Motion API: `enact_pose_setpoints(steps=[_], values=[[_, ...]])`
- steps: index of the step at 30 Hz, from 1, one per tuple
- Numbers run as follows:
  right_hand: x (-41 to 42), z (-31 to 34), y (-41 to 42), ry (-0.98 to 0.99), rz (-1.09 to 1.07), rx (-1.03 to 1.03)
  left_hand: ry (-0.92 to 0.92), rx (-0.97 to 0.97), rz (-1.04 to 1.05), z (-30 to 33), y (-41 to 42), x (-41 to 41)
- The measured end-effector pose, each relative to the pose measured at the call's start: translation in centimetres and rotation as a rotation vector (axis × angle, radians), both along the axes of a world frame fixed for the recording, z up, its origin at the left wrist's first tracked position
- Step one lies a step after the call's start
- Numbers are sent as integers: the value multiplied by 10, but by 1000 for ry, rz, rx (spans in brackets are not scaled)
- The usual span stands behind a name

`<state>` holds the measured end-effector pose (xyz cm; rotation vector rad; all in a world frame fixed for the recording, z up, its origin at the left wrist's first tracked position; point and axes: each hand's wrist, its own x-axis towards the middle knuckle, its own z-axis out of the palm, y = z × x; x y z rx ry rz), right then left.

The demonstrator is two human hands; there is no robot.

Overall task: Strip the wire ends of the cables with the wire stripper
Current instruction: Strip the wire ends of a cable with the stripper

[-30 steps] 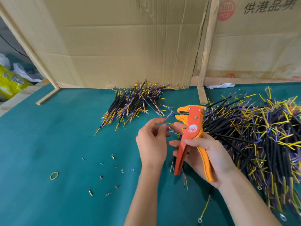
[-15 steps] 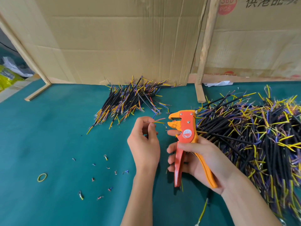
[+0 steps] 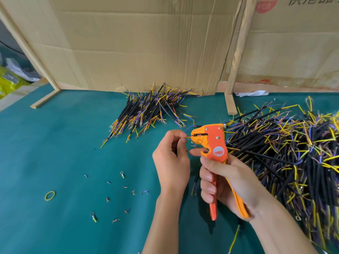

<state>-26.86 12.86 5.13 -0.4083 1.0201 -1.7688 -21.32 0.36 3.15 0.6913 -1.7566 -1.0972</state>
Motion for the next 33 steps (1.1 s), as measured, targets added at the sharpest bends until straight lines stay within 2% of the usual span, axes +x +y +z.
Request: enact_pose_setpoints(steps=[7,11,16,25,29,33], values=[[3,1,-5,31,-129,8,8,3,-9,1,3,-1],[-2,1,1,-72,-116,-92,22,22,10,1,1,-2],[-10,6,7,-86,-116,-149,75,130,44,2,-4,0],[-17,3,14,-75,-59,-109,181,389,-88,8,-14,4],[-16,0,12,-36,72,-74,165,338,-118,7,-14,4],[-11,-1,6,-12,82,-32,133,257,-147,3,-13,3]])
